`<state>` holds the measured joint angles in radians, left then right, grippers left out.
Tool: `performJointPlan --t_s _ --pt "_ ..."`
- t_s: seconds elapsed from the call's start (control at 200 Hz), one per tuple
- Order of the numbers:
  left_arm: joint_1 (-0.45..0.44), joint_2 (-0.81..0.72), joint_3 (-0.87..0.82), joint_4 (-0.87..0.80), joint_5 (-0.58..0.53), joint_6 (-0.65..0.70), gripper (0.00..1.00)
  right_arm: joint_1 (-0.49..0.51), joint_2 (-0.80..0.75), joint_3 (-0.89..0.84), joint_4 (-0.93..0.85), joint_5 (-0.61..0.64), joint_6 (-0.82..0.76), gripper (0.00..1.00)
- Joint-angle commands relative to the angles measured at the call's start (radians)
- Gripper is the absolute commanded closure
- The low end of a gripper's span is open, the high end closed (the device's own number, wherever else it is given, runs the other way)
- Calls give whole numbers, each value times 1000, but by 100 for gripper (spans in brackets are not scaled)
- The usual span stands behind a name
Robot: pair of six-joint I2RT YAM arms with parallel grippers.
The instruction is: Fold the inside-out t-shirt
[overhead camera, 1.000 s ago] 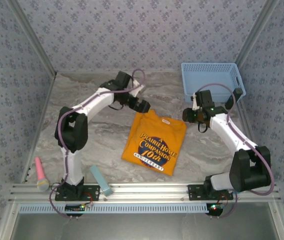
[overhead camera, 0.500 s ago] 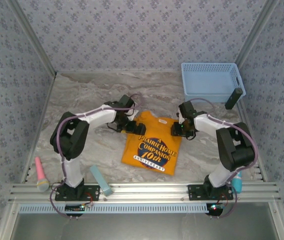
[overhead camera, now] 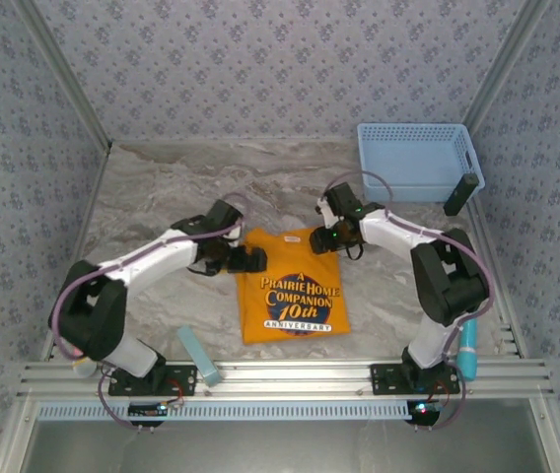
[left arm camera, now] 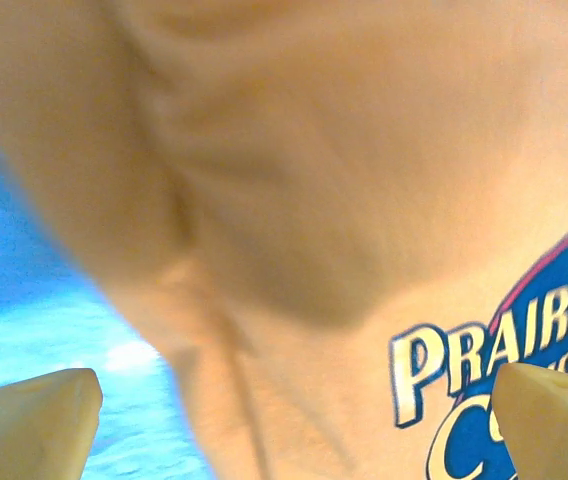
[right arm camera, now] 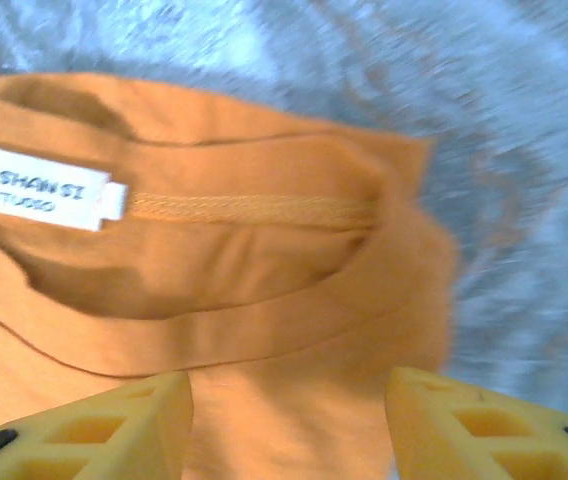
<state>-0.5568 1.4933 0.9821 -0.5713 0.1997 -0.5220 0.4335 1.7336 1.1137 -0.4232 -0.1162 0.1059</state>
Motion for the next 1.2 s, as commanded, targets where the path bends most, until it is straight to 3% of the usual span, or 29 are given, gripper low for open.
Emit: performJointPlan --t_s 0.0,0.15,0.21,0.38,0.565,0.665,0.71,0.915,1.059,1.194 --pt "70 -10 42 -8 -61 -54 0 -70 -57 43 -27 0 -126 42" --pt "114 97 111 31 62 -32 9 -148 47 200 -125 -161 -197 43" --pt "127 131 127 39 91 -25 1 -160 109 271 -188 -212 -251 44" --pt "151 208 146 52 165 1 1 -161 246 414 -367 -271 -457 44" --pt "164 306 205 17 183 31 1 -117 326 442 -404 -240 -683 43" --pt "164 353 231 21 229 31 4 -103 383 490 -445 -232 -727 41" --pt "164 372 243 19 234 34 4 -98 403 506 -458 -238 -757 35" --pt "161 452 314 -16 251 50 4 -82 456 566 -486 -242 -854 34" --pt "150 502 370 -41 267 61 8 -75 481 609 -535 -308 -931 38" --pt "140 534 396 -60 268 82 15 -64 509 628 -566 -289 -965 55"
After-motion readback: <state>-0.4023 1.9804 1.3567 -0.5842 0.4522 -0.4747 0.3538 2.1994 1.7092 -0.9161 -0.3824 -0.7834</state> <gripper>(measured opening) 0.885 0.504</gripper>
